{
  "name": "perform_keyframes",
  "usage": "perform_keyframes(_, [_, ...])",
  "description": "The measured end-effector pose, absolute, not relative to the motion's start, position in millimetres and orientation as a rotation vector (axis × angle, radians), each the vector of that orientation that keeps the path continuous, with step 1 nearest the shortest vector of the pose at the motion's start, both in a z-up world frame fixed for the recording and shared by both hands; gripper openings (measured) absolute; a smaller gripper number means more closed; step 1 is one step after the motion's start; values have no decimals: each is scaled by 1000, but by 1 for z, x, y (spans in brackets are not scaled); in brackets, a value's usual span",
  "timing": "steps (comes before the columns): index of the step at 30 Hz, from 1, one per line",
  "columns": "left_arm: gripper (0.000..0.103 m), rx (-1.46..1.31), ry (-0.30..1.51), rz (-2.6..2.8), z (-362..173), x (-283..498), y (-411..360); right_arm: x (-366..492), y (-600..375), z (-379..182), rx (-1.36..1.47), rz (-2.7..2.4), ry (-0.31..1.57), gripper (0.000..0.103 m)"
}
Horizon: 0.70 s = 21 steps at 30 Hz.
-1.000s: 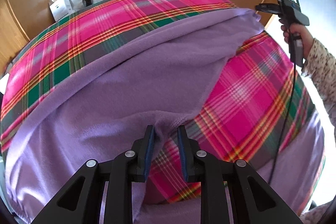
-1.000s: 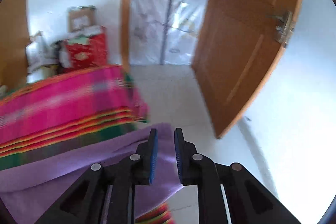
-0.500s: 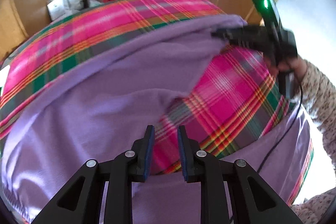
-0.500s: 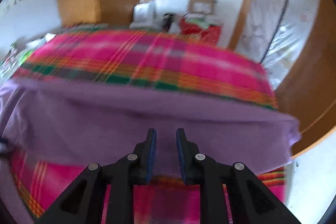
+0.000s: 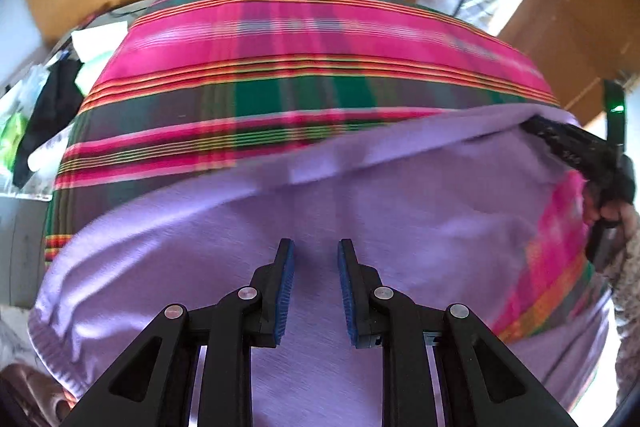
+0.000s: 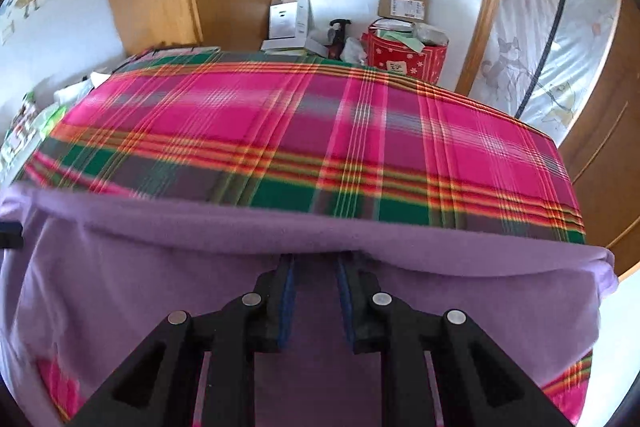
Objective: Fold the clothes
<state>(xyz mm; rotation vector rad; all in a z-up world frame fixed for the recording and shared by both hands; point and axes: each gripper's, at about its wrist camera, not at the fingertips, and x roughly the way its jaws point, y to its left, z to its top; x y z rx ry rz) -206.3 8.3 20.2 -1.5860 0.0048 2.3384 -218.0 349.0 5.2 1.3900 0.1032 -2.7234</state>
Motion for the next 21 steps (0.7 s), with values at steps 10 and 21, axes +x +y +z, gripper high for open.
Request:
perform_keyframes(10, [23,-1548,-147,2370,14,-232,-11,-261,341,5,1419,-2794,88,25])
perform_keyframes(21, [23,-1537,-269,2398,15,-251,-31,-262,336,14,1459,-2825,79,26])
